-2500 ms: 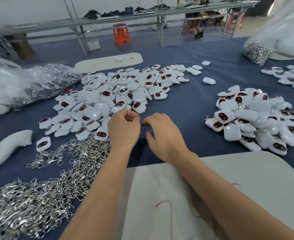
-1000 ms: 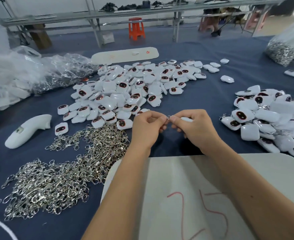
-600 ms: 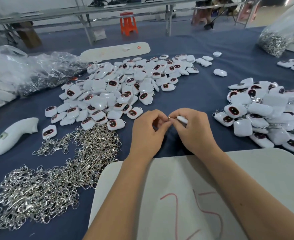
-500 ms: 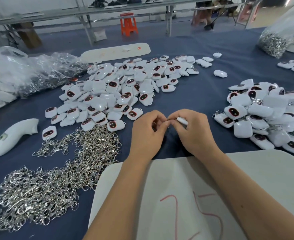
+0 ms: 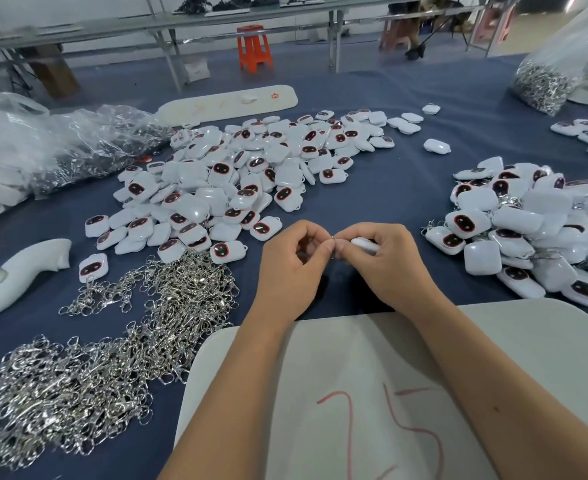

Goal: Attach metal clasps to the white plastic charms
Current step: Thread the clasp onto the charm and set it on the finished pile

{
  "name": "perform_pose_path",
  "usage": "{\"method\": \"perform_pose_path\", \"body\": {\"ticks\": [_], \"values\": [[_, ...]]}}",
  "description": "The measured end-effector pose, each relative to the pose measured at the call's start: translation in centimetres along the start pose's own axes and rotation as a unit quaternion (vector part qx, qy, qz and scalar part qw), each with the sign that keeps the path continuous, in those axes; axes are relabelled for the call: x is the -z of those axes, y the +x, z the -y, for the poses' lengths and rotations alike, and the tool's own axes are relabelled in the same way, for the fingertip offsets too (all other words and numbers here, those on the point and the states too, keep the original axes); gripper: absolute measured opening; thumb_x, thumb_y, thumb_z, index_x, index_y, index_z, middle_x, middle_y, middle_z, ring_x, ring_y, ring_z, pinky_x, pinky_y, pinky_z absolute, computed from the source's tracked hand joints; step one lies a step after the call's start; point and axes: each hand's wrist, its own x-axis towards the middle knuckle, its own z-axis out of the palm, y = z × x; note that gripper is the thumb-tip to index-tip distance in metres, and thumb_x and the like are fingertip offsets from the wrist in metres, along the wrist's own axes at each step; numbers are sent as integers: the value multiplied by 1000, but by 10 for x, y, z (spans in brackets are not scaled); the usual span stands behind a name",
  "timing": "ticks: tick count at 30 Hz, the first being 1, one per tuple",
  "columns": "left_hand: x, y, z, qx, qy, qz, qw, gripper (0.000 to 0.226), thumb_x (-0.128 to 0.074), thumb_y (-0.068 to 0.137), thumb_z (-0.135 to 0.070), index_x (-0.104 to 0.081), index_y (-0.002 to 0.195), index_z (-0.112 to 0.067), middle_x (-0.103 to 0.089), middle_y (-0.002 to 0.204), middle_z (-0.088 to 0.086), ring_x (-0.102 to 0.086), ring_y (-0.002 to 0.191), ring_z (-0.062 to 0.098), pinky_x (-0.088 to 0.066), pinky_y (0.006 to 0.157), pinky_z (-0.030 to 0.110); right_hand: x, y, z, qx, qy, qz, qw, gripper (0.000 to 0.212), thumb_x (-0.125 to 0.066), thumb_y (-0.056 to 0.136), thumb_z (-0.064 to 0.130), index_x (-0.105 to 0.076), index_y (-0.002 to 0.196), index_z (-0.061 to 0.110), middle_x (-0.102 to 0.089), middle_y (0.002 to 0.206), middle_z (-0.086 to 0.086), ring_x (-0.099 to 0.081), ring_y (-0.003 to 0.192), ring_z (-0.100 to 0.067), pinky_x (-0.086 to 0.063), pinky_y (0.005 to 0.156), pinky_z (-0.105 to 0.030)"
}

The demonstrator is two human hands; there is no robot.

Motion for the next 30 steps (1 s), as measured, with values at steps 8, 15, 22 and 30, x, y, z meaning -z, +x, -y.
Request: {"method": "perform_pose_path", "body": {"ticks": [8,15,22,30], "values": [[0,-2,0,-5,-21,10,1000,9,-68,93,-5,-67,85,-9,-68,80,11,-61,75,28,-51,71,35,3,0,1,-4,86,9,996,17,-69,97,13,-80,97,27,-77,84,9,-69,77,-5,-52,75,-13],[1,-1,4,-4,-59,0,998,11,-56,98,4,-61,91,-3,-71,78,8,-68,71,14,-57,73,27,3,-3,0,15,117,39,992,4,-76,95,15,-79,96,19,-80,83,2,-77,86,-13,-54,85,-17],[-1,-2,1,-44,-24,15,999,12,-63,96,-2,-64,88,-12,-68,80,-1,-65,78,23,-54,77,44,1,-3,-2,35,111,-32,993,15,-75,92,6,-80,88,20,-78,87,6,-72,87,-11,-52,82,-16],[0,-1,3,-46,-23,7,999,11,-67,94,-5,-71,91,-15,-71,85,-6,-67,81,26,-54,80,46,-1,-2,0,58,99,-68,991,14,-74,91,-2,-79,91,12,-76,90,5,-70,90,-11,-49,84,-15]]}}
